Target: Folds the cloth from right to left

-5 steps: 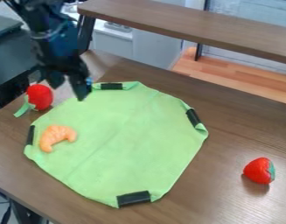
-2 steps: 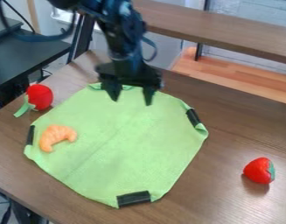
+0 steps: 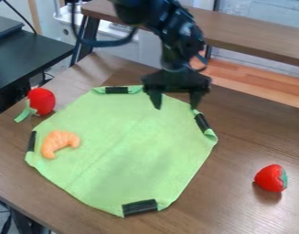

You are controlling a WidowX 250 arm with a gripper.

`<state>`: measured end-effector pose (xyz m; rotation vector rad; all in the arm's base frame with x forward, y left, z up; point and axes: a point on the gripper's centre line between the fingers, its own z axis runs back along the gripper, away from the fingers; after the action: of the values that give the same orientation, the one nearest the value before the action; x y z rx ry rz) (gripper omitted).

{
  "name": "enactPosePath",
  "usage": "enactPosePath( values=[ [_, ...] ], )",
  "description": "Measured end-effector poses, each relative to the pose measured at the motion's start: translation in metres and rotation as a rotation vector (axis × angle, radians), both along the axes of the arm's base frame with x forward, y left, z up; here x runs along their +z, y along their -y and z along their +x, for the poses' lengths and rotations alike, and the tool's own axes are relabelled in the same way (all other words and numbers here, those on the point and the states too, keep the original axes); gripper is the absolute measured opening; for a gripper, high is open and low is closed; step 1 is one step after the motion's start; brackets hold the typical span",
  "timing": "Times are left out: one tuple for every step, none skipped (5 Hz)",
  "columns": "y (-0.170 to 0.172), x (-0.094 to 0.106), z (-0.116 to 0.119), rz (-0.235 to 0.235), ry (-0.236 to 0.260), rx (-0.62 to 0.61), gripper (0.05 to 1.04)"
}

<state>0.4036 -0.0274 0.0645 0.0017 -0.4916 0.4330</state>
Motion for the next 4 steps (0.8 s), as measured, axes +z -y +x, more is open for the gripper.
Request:
enactPosePath(
  values=[
    [0.009, -0.008, 0.021, 0.002, 0.006, 0.066, 1.0],
    [0.022, -0.022, 0.043, 0.0, 0.028, 0.137, 1.0],
    [0.032, -0.034, 0.057, 0.012, 0.056, 0.178, 1.0],
    [0.031, -0.046, 0.064, 0.031, 0.058, 0.208, 1.0]
  ],
)
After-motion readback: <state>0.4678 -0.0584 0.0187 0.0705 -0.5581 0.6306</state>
